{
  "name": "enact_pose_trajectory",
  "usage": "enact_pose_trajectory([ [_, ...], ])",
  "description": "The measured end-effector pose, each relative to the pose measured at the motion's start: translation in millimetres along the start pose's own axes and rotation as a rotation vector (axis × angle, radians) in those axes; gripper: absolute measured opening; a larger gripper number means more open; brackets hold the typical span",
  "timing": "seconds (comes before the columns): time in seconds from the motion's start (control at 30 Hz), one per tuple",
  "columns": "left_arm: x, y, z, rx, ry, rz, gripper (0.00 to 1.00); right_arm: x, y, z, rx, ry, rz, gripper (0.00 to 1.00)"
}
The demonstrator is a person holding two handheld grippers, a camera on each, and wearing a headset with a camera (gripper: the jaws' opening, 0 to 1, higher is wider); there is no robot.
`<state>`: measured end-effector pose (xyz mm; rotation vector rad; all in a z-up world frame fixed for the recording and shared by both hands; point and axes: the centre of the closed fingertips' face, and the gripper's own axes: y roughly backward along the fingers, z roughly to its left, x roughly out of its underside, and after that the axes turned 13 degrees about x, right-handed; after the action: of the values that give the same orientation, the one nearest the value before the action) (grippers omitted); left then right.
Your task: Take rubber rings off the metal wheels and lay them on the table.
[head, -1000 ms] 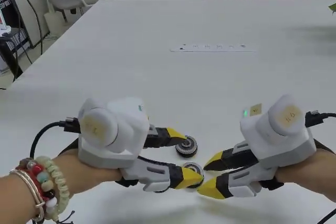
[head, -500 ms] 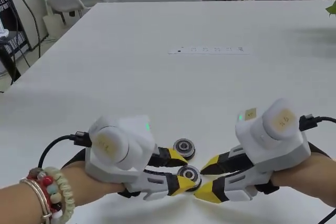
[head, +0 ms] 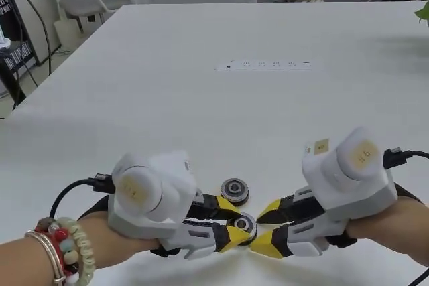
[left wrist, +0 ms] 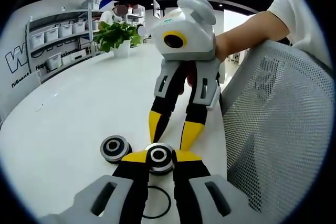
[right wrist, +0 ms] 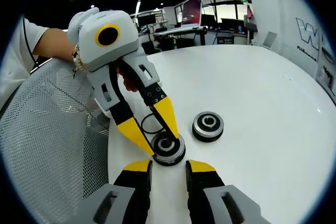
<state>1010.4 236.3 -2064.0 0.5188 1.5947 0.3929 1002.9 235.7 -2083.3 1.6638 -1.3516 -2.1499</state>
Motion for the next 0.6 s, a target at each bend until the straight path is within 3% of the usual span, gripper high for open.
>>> enact_pose_trajectory([
  [0.6, -0.2, 0.7, -0.1, 0.006, 0.005, -0.007, 0.12, 0.3, -0.5, -0.5, 0.002, 0.002, 0.001, 0.21],
])
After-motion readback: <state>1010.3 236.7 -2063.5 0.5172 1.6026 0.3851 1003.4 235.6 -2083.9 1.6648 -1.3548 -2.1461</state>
